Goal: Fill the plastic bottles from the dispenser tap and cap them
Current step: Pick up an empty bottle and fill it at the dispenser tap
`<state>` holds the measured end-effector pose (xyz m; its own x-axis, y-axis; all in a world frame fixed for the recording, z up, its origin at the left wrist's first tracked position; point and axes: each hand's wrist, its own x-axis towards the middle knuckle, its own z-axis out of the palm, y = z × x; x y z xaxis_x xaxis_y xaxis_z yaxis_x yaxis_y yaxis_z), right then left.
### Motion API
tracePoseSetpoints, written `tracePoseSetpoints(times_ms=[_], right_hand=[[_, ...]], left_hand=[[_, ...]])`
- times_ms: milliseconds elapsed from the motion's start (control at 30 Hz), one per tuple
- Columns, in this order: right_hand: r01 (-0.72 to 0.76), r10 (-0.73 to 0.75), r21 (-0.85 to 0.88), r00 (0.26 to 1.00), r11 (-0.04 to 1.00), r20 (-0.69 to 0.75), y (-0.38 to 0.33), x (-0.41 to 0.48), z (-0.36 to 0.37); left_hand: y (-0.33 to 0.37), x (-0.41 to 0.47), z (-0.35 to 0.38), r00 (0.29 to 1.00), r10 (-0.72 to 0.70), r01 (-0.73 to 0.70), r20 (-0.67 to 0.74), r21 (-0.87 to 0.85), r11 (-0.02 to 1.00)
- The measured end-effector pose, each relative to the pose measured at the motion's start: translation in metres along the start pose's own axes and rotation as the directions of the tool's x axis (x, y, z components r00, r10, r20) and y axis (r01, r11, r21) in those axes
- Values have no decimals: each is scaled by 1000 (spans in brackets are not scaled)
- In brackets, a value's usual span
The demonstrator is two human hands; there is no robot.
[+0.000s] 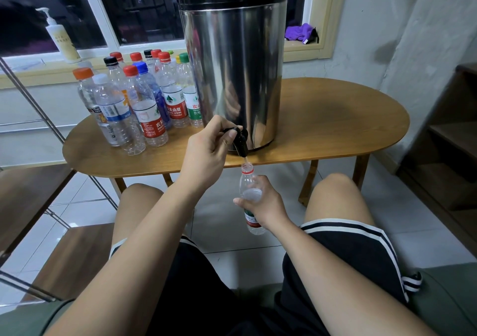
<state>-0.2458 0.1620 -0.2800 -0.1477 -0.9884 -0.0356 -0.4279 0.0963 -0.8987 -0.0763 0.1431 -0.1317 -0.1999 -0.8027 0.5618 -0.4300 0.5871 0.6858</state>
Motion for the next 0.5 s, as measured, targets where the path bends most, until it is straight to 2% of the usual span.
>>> tracePoseSetpoints(times_ms=[500], right_hand=[[8,-8,7,1000,1000,1,1,0,1]], left_hand=[[0,1,0,1000,1,-1,4,4,1000]])
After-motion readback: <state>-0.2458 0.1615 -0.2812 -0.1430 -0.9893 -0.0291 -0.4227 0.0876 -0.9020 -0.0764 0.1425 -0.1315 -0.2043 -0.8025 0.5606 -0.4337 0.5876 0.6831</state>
